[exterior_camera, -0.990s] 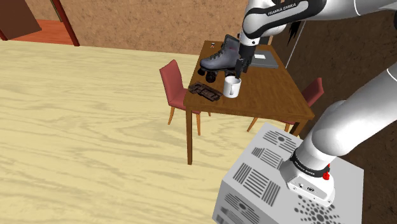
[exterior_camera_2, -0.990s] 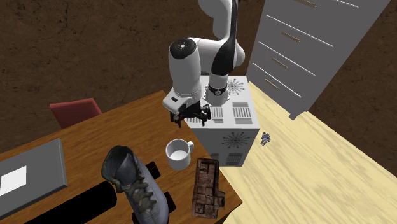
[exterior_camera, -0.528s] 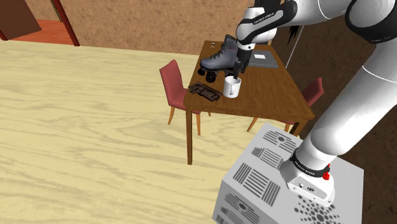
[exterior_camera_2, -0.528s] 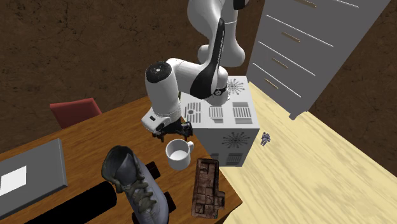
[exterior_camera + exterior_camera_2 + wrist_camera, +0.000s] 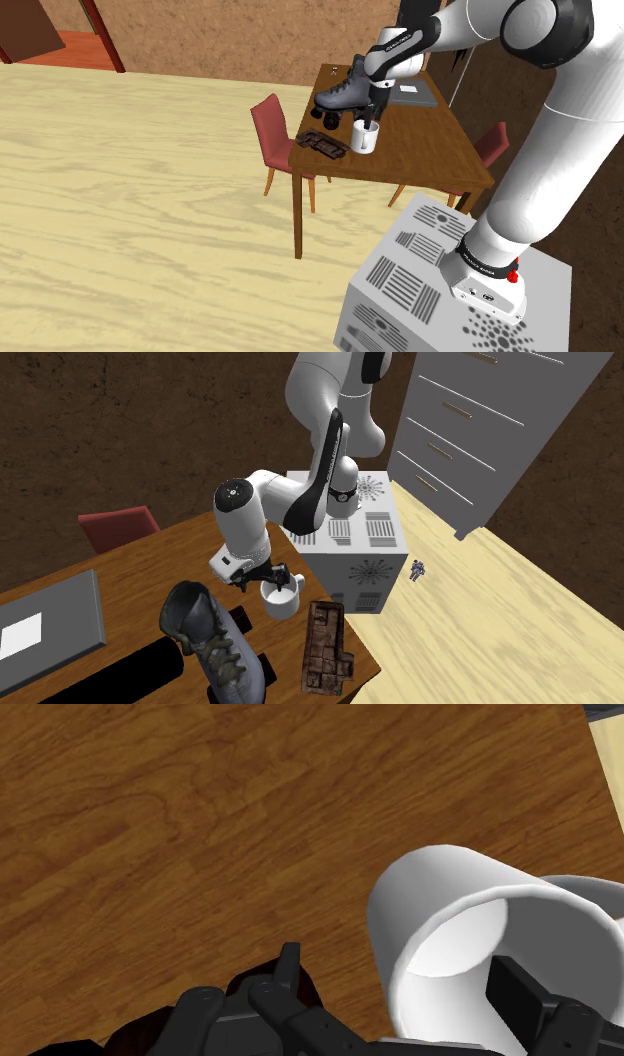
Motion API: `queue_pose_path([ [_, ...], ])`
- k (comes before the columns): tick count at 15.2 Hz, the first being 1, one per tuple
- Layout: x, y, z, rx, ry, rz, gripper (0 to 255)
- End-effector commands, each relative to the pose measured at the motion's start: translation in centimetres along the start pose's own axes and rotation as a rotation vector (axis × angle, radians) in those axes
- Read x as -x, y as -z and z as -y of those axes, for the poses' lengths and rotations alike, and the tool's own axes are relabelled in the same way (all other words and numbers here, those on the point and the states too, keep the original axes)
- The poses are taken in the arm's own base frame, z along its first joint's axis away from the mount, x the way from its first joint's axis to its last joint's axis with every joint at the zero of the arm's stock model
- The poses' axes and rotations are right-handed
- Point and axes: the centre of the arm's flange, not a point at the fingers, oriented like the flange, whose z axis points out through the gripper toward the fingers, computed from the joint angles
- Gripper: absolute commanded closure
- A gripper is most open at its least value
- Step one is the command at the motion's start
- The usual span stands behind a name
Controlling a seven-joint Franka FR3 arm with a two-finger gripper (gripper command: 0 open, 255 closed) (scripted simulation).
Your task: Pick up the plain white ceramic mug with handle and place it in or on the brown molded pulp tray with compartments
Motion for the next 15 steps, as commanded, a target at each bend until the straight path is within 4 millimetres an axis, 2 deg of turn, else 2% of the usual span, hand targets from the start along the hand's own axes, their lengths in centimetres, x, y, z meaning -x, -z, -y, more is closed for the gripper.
queue_pose_path([
  [1,-0.08,-1.01,-0.01,0.000,0.000,0.000,0],
  [3,-0.08,-1.84,-0.01,0.000,0.000,0.000,0],
  [10,-0.08,-1.84,-0.01,0.000,0.000,0.000,0],
  [11,-0.08,-1.84,-0.01,0.000,0.000,0.000,255],
  [15,-0.08,-1.84,-0.01,0.000,0.000,0.000,255],
])
